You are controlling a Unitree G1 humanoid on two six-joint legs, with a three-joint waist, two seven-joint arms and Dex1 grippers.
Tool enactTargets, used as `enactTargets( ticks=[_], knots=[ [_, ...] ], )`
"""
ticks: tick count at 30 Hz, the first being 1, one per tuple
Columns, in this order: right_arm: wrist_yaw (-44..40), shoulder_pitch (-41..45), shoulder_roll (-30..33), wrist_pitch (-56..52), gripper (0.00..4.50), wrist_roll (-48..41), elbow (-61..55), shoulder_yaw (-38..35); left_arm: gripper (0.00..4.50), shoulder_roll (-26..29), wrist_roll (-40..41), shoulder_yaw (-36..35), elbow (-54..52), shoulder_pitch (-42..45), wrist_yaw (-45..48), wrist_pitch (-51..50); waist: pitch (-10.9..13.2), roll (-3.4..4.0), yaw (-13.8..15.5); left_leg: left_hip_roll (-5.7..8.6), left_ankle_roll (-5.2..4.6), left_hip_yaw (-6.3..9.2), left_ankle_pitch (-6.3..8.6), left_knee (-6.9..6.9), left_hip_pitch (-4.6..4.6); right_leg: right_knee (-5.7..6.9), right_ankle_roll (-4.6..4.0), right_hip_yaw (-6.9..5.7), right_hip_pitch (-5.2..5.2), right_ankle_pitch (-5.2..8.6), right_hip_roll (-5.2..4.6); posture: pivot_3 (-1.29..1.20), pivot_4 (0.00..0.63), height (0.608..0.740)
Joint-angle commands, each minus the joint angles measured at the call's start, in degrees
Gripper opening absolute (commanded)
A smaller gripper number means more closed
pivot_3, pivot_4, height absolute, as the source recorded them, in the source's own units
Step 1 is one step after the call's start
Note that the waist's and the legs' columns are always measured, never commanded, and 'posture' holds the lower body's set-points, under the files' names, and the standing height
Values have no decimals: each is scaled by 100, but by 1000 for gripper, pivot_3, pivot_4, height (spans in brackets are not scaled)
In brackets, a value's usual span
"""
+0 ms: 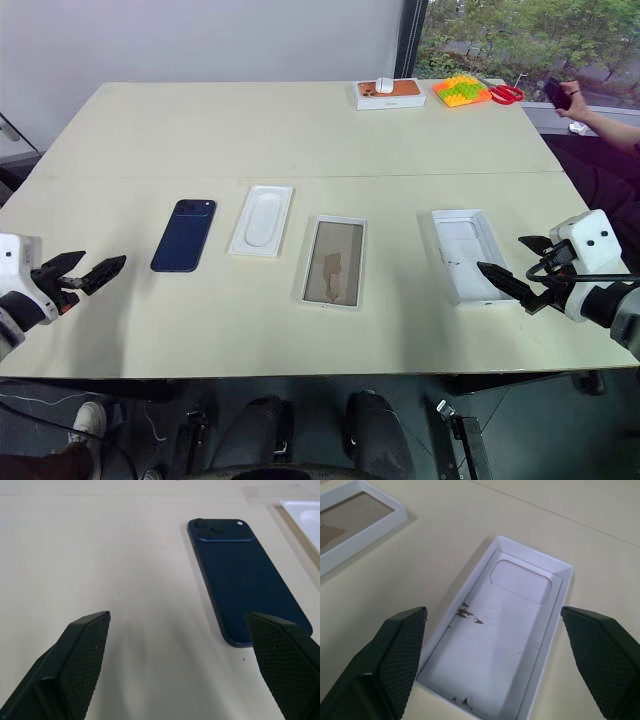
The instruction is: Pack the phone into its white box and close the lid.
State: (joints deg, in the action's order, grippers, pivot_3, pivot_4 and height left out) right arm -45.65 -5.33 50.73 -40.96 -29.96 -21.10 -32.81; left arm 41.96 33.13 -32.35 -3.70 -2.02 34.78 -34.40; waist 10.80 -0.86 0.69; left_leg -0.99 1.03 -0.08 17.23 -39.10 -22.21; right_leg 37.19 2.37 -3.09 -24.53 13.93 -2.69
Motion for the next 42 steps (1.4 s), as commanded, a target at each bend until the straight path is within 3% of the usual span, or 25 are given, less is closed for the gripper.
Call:
enactTargets(
  ticks=[1,9,24,32,42],
  knots=[
    [-21,127,114,108,4470,-4,-37,-10,4500,-24,-17,-58,-238,-10,-25,97,0,0,3,0,0,0,0,0,0,0,0,0,0,0,0,0,150,740],
    [99,335,32,108,4470,-26,-88,219,4500,-244,42,4,-376,84,-116,47,0,0,-1,0,0,-1,0,0,0,0,0,0,0,0,0,0,150,740],
    [994,1477,-621,114,4470,306,-934,2105,4500,-1064,280,1374,-1071,1389,-891,-985,-1,-1,-8,4,0,0,0,-5,-2,6,3,1,1,-2,6,0,150,740],
    [1444,2090,-1407,-195,4470,359,-1419,3283,4500,-1784,145,1996,-613,2699,-2112,-2561,0,-5,3,7,0,6,-1,-7,-3,12,4,-3,1,-2,5,0,150,740],
    [1630,1806,-1612,-433,4470,289,-1835,3420,4500,-2190,11,2099,115,3441,-2512,-3265,0,-5,3,10,1,9,-1,-7,-1,20,3,-5,1,-2,4,0,150,740]
  ],
)
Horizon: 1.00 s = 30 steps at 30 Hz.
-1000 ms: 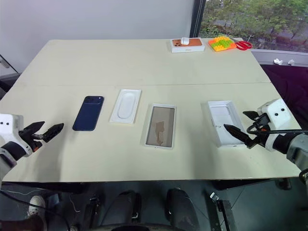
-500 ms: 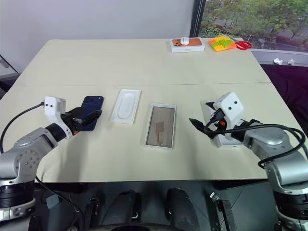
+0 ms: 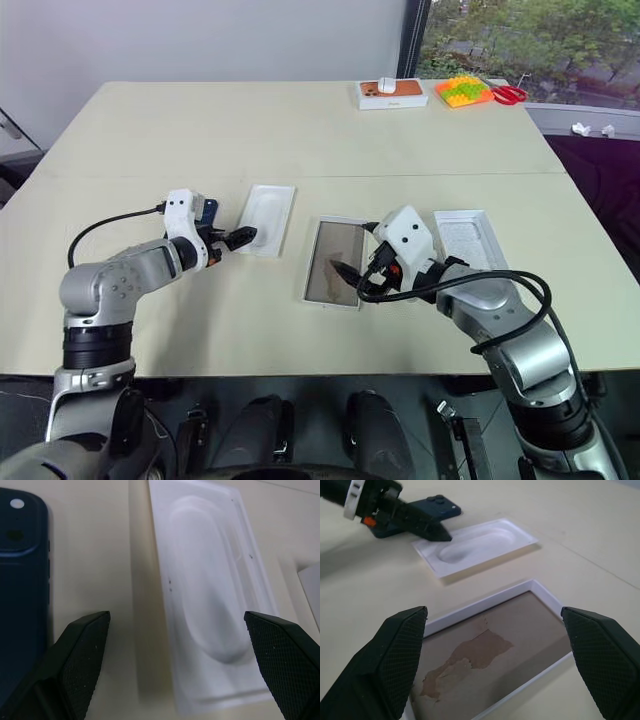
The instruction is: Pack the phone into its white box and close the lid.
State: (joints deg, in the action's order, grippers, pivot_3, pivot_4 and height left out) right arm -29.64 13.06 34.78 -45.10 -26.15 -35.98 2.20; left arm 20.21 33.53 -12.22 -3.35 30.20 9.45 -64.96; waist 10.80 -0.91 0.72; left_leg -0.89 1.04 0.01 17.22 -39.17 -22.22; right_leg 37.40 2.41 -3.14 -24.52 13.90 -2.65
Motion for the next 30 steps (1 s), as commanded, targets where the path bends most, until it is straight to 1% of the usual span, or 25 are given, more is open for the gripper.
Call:
enactTargets(
  ticks=[1,6,11,13,15,21,22,27,30],
  knots=[
    [35,-35,-17,-46,4470,-101,-385,-69,4500,-24,-5,111,175,328,48,-368,0,0,8,0,0,0,0,0,0,-1,0,0,0,0,0,0,150,740],
    [-19,-55,90,-49,4470,-16,-504,20,4500,-139,139,-105,633,829,81,-1182,-1,-1,1,4,0,1,0,0,-1,0,0,-1,0,0,0,0,150,740],
    [6,-39,60,-33,4470,24,-497,60,4500,-348,150,-554,1038,1201,22,-1591,-1,0,-3,6,0,1,0,0,1,0,1,-2,1,0,0,0,150,740],
    [15,-38,49,-18,4500,40,-494,82,3997,-389,93,-620,1096,1239,-5,-1641,-1,0,-1,6,0,1,0,0,1,0,1,-2,1,0,0,0,150,740],
    [25,-40,31,-11,4500,48,-506,112,3282,-468,81,-803,1175,1272,-62,-1680,-1,0,-1,6,0,2,0,0,1,0,1,-2,1,1,-1,0,150,740],
    [26,-39,23,11,4500,63,-493,151,207,-683,164,-1308,1211,1309,-134,-1721,0,-2,-2,6,2,2,-1,0,0,0,1,-2,1,0,-1,0,150,740],
    [23,-37,21,12,4500,65,-490,155,32,-704,172,-1380,1212,1314,-137,-1739,-1,-3,-2,6,2,2,-1,0,0,0,1,-2,1,0,-2,0,150,740],
    [7,-39,10,-8,4500,59,-510,198,32,-648,454,-1672,977,1244,62,-1919,-1,-3,-28,4,2,2,-1,0,3,2,0,-2,1,0,2,0,150,740],
    [-27,-57,69,3,4500,61,-476,124,32,-568,769,-1765,626,1217,330,-2267,-1,-3,-26,2,3,2,-1,0,2,2,0,-2,0,0,3,0,150,740]
  ],
)
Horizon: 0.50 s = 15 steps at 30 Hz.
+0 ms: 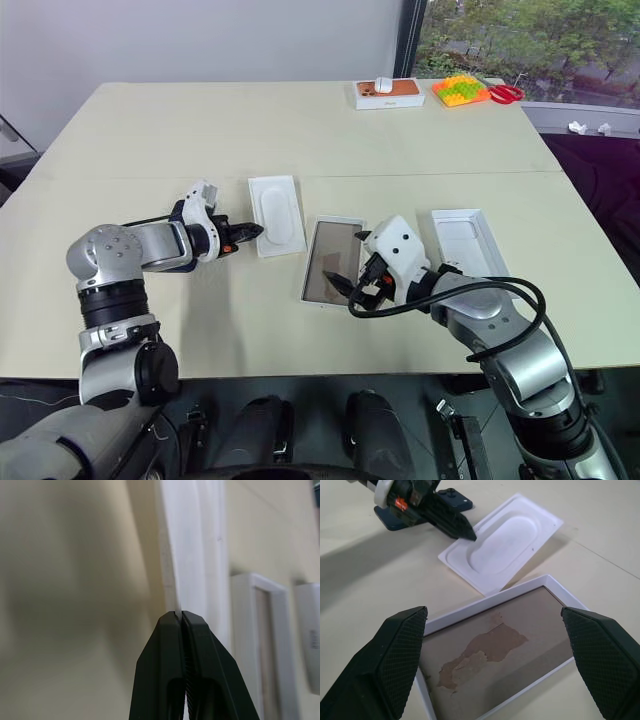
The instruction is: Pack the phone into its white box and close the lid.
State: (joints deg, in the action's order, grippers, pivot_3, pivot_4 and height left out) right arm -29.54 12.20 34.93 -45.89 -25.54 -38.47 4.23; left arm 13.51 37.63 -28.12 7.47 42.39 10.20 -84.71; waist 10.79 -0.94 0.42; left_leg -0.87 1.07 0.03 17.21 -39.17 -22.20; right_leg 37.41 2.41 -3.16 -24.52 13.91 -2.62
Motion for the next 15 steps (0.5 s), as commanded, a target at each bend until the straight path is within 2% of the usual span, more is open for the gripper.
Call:
enactTargets(
  ticks=[1,4,8,12,15],
  knots=[
    [-52,19,83,89,4500,4,-211,-111,32,105,447,-203,-556,-7,312,-431,0,0,10,0,0,0,0,0,0,0,0,0,0,0,-1,0,150,740],
    [-156,4,240,179,4500,53,-59,-292,32,156,970,-222,-778,-115,337,-757,0,0,17,1,3,0,-2,0,-1,-1,0,0,0,0,-4,0,150,740],
    [-296,-17,455,369,4500,153,200,-513,32,186,2187,-60,-924,-392,-62,-779,0,0,24,0,4,1,-2,0,-2,-1,0,1,0,0,-7,0,150,740],
    [-413,-38,629,595,4500,276,488,-713,32,-64,3182,337,-961,-608,-1028,-779,1,-2,35,0,5,1,-3,0,-2,-1,0,2,0,0,-10,0,150,740],
    [-483,-49,752,732,4500,353,665,-878,32,-414,3788,331,-892,-637,-1906,-779,2,-3,35,2,5,1,-3,-1,-4,-2,0,3,0,0,-13,0,150,740]
  ],
)
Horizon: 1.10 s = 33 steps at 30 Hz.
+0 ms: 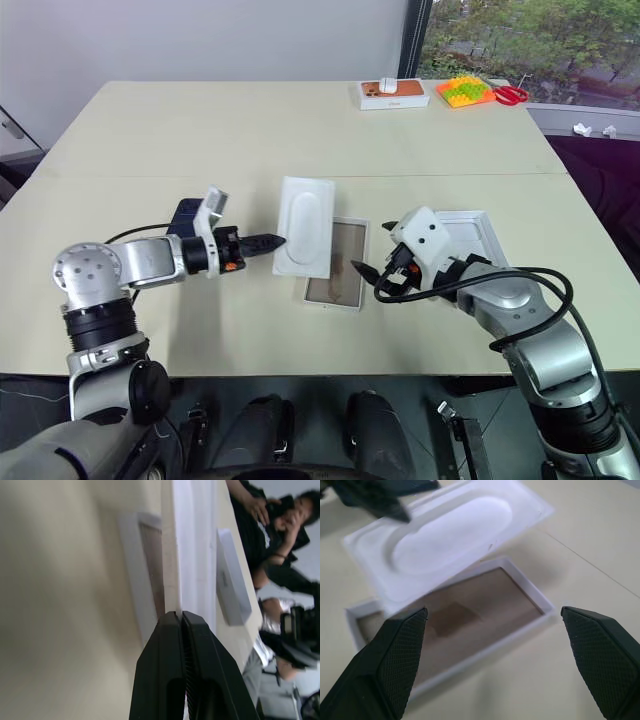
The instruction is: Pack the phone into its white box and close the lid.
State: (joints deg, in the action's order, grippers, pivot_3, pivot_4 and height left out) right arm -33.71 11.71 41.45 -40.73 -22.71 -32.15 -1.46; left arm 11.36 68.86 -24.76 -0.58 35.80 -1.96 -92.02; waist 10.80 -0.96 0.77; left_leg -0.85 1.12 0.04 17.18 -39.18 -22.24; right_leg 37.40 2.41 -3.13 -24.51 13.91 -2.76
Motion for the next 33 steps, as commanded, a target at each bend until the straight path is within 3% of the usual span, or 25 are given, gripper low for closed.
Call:
enactTargets(
  ticks=[1,6,15,17,18,24,28,31,33],
  knots=[
    [-88,-7,134,245,4500,80,70,-354,32,-327,831,-48,-43,26,-1003,-48,1,-1,1,0,0,0,0,0,-1,0,0,0,0,0,0,0,150,740],
    [-191,-91,207,358,4500,131,121,-449,32,-700,1716,161,48,-50,-2478,82,1,-2,-7,-1,0,1,0,0,2,2,0,1,0,0,3,0,150,740],
    [-173,-87,112,375,4500,177,96,-371,32,308,4215,1756,110,-317,-4347,1624,0,-1,7,-2,21,5,-12,0,5,6,-1,3,0,0,-3,0,150,740],
    [-173,-70,89,375,4500,190,95,-345,629,461,4393,1991,39,-378,-4363,1836,0,0,6,2,25,4,-14,0,3,5,-1,3,0,0,0,0,150,740],
    [-174,-64,79,371,4500,193,92,-335,832,535,4414,2072,3,-397,-4306,1917,0,0,4,2,27,4,-15,1,4,5,-1,3,0,0,-1,0,150,740],
    [-175,-14,25,348,4500,197,80,-274,3784,1126,4414,2287,-135,-345,-3551,1960,0,0,-9,5,36,3,-21,2,5,6,-2,2,0,0,9,0,150,740],
    [-148,89,-47,260,4500,162,81,-180,3784,1848,4259,2126,-271,-163,-2743,1969,0,0,-15,6,37,2,-21,2,6,5,-2,2,0,0,10,0,150,740],
    [-151,182,-102,164,4500,141,84,-37,3784,2356,3226,1962,-582,-104,-1757,2082,0,0,-8,12,36,2,-21,4,5,3,-3,0,0,1,13,0,150,740],
    [-170,292,-184,54,3957,67,88,80,3834,2682,1945,1988,-1001,-222,-823,2708,-1,3,-11,15,36,0,-21,6,5,1,-3,0,0,1,13,0,150,740]
  ],
)
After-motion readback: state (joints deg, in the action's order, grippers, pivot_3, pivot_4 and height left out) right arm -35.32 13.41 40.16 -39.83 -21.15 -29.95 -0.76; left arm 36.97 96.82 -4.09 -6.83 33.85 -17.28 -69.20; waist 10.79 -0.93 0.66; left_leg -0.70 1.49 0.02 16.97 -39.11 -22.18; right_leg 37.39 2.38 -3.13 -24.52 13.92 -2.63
